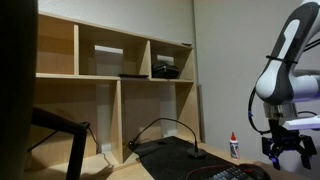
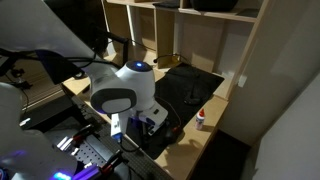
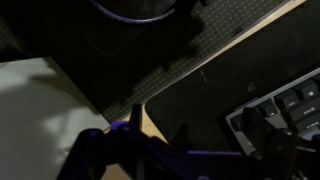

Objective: Press the keyboard

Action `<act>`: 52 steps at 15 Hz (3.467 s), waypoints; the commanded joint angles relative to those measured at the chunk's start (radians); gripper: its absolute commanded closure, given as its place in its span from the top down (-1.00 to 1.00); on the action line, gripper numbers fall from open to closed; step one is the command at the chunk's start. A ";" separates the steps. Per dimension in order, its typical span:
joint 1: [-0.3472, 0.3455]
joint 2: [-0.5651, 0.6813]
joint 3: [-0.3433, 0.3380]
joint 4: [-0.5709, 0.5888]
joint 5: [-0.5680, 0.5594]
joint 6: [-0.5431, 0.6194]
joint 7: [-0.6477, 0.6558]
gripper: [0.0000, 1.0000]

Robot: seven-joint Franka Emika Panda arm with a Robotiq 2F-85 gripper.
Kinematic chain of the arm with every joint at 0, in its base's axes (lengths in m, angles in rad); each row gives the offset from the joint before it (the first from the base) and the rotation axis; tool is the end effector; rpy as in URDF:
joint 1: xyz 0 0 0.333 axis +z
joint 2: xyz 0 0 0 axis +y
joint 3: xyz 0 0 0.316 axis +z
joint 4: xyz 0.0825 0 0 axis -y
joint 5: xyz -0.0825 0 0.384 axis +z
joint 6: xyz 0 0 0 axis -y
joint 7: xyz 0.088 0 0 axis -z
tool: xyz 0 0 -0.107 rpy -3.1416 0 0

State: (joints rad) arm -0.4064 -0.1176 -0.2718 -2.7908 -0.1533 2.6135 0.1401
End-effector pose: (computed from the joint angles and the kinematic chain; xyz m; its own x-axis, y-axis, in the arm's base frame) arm 0.2946 -0.2283 0.2375 0.7750 -0.6293 -0.0585 -0.6276 -0.7772 0.0458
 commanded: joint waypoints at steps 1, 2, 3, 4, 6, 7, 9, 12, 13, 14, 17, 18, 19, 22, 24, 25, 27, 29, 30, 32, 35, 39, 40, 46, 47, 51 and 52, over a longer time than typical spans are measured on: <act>0.013 0.012 -0.013 0.004 -0.002 0.002 0.003 1.00; 0.014 0.016 -0.014 0.005 -0.002 0.003 0.004 1.00; 0.014 0.015 -0.013 0.006 -0.002 0.003 0.004 1.00; 0.015 0.015 -0.014 0.007 -0.002 0.003 0.004 1.00; 0.021 0.034 -0.016 0.008 0.018 0.036 -0.001 1.00; 0.024 0.052 -0.015 0.008 0.021 0.080 0.004 1.00; 0.039 0.081 -0.020 0.008 0.080 0.135 -0.025 1.00; 0.031 0.040 -0.017 0.011 0.037 0.077 0.000 1.00; 0.031 0.039 -0.017 0.012 0.037 0.076 0.000 1.00; 0.031 0.038 -0.018 0.012 0.037 0.076 0.000 1.00; 0.031 0.038 -0.018 0.012 0.037 0.076 0.000 1.00; 0.037 0.064 -0.012 0.016 0.041 0.078 0.010 1.00; 0.053 0.101 -0.009 0.011 0.089 0.145 0.001 1.00; 0.089 0.196 0.002 0.008 0.173 0.327 0.020 1.00; 0.106 0.264 -0.003 0.018 0.185 0.412 0.053 1.00; 0.109 0.187 -0.017 0.009 0.171 0.332 0.024 1.00; 0.124 0.243 -0.021 0.014 0.184 0.385 0.037 1.00; 0.127 0.259 -0.023 0.017 0.187 0.394 0.037 1.00; 0.127 0.259 -0.023 0.018 0.187 0.395 0.037 1.00; 0.139 0.322 -0.023 0.030 0.186 0.422 0.057 1.00; 0.080 0.363 0.075 0.024 0.255 0.470 0.040 1.00; 0.095 0.440 0.048 0.044 0.252 0.540 0.066 1.00; 0.102 0.451 0.033 0.047 0.246 0.549 0.070 1.00; 0.094 0.465 0.027 0.054 0.251 0.548 0.072 1.00; 0.087 0.471 0.035 0.058 0.254 0.539 0.072 1.00; 0.046 0.476 0.082 0.077 0.285 0.466 0.080 1.00; 0.031 0.454 0.093 0.080 0.298 0.439 0.073 1.00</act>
State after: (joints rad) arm -0.3105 0.2230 -0.2210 -2.7767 0.1032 3.0922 0.2158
